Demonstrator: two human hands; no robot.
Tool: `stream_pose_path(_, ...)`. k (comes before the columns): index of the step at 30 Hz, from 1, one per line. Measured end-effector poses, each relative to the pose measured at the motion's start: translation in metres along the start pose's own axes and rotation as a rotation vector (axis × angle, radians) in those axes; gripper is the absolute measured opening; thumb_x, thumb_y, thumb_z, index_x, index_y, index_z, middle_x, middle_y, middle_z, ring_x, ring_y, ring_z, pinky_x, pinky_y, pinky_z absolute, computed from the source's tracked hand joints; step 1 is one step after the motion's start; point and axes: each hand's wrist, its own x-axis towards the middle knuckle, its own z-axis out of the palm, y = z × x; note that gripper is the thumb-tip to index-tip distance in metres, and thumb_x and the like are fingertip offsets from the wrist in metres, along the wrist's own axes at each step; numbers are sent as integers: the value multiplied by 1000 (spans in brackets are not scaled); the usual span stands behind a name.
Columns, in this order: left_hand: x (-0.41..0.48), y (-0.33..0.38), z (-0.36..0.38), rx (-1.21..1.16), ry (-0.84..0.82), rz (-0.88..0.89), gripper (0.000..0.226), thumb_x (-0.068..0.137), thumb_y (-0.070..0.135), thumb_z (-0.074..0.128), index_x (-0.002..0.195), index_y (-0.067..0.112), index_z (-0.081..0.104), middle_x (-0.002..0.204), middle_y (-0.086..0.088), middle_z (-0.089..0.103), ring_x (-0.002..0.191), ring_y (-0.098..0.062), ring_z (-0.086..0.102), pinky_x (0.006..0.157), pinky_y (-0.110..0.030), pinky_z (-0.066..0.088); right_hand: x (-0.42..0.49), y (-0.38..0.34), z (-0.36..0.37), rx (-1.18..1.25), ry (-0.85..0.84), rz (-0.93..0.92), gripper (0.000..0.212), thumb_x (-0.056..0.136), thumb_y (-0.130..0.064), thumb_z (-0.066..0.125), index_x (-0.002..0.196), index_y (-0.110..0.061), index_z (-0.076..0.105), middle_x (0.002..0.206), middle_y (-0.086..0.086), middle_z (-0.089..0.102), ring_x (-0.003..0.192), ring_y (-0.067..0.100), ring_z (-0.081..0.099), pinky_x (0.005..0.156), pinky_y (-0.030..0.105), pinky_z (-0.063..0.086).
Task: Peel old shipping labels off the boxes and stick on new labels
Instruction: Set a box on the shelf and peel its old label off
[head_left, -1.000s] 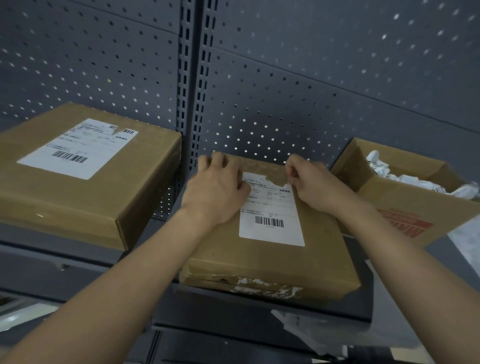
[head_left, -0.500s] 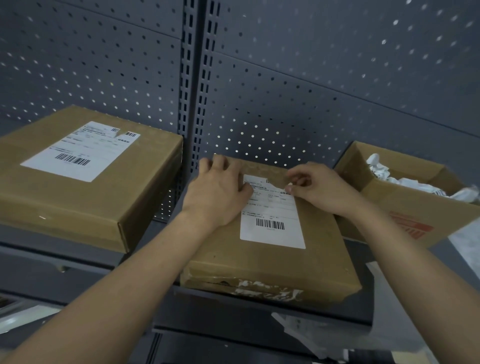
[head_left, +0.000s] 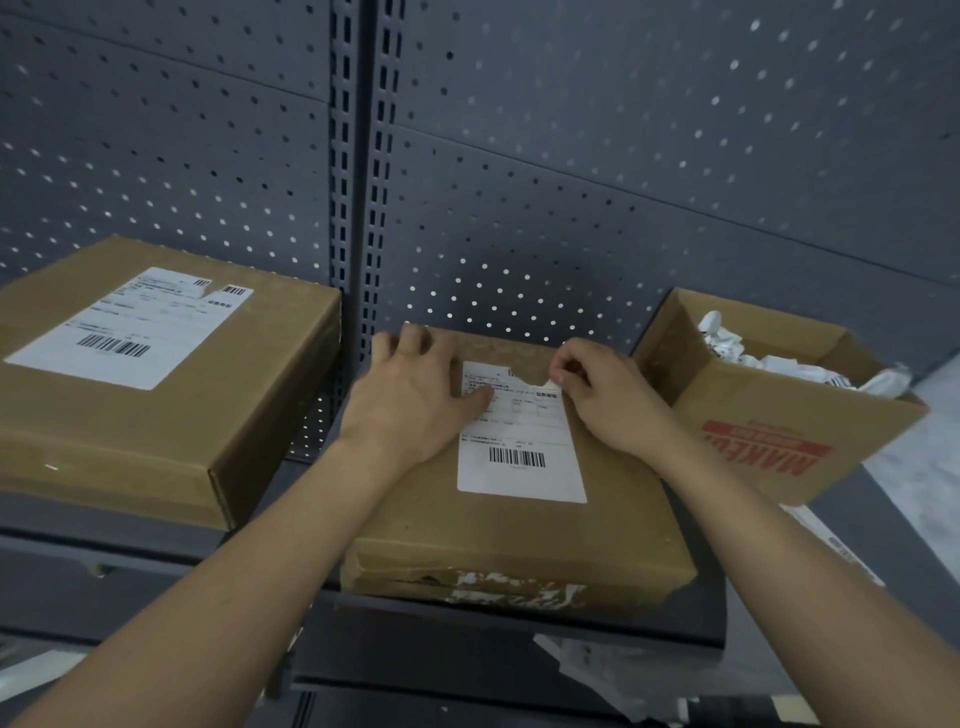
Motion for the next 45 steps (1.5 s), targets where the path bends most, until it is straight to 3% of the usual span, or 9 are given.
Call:
stream_pose_path(4, 0, 1, 0, 8, -8, -3, 57, 87, 63, 55, 129, 25, 48, 135, 0, 40, 131, -27, 26, 93, -46, 44, -4, 0, 0, 65, 8, 7, 3, 96, -24, 59, 96, -21, 59, 91, -9, 60, 84, 3, 55, 69, 15, 40)
stream_pose_path(8, 0, 1, 0, 6, -13, -10, 55, 86, 63, 55, 126, 25, 50, 134, 0, 41, 130, -27, 27, 93, -45, 43, -5, 0, 0, 125, -5, 35, 37, 90, -29, 69, 125, -28, 58, 90, -9, 60, 83, 3, 55, 72, 13, 41)
stream_pose_path(12, 1, 0, 0, 19, -11, -11, 56, 86, 63, 55, 127, 25, 51, 135, 1, 41, 130, -27, 27, 94, -45, 42, -6, 0, 3, 97, 19, 16, 11, 92, -27, 67, 101, -25, 72, 91, -14, 59, 84, 0, 54, 70, 11, 36)
stream_pose_path(15, 1, 1, 0, 11, -10, -9, 57, 86, 63, 55, 129, 26, 50, 135, 1, 41, 130, -27, 27, 94, -44, 42, -8, 0, 6, 93, 52, 1, 8, 94, -23, 65, 91, -24, 72, 89, -16, 59, 85, -4, 53, 70, 6, 36)
stream_pose_path(19, 1, 1, -1, 10, -14, -10, 57, 86, 63, 55, 127, 26, 50, 135, 1, 41, 130, -27, 26, 93, -44, 43, -8, 1, 7, 88, 57, -26, 12, 97, -16, 58, 89, -21, 67, 90, -16, 56, 88, -7, 52, 75, 2, 34)
stream_pose_path(24, 1, 1, -1, 13, -16, -14, 58, 85, 65, 55, 127, 26, 50, 135, 2, 41, 130, -26, 26, 93, -45, 43, -13, 1, 8, 109, 80, -44, 14, 99, -16, 54, 88, -25, 60, 92, -14, 55, 91, 1, 53, 77, 7, 36)
stream_pose_path(31, 0, 0, -1, 8, -13, -8, 59, 85, 65, 55, 129, 27, 50, 136, 2, 41, 130, -26, 26, 94, -45, 43, -17, -2, 7, 130, 78, -62, 14, 100, -20, 52, 90, -28, 57, 95, -18, 49, 93, 0, 50, 77, 10, 35)
stream_pose_path(36, 0, 0, -2, 13, -15, -8, 59, 86, 65, 55, 130, 26, 49, 136, 2, 41, 131, -27, 26, 93, -46, 44, -18, -3, 7, 150, 83, -45, 15, 100, -19, 52, 91, -29, 58, 93, -16, 62, 93, -2, 55, 74, 11, 37)
stream_pose_path(45, 1, 0, -2, 8, -19, -7, 59, 85, 65, 55, 130, 27, 49, 136, 2, 42, 130, -27, 26, 94, -47, 45, -25, -9, 3, 261, 203, -101, 17, 98, -13, 57, 90, -27, 62, 86, -21, 65, 85, -2, 59, 71, 7, 40)
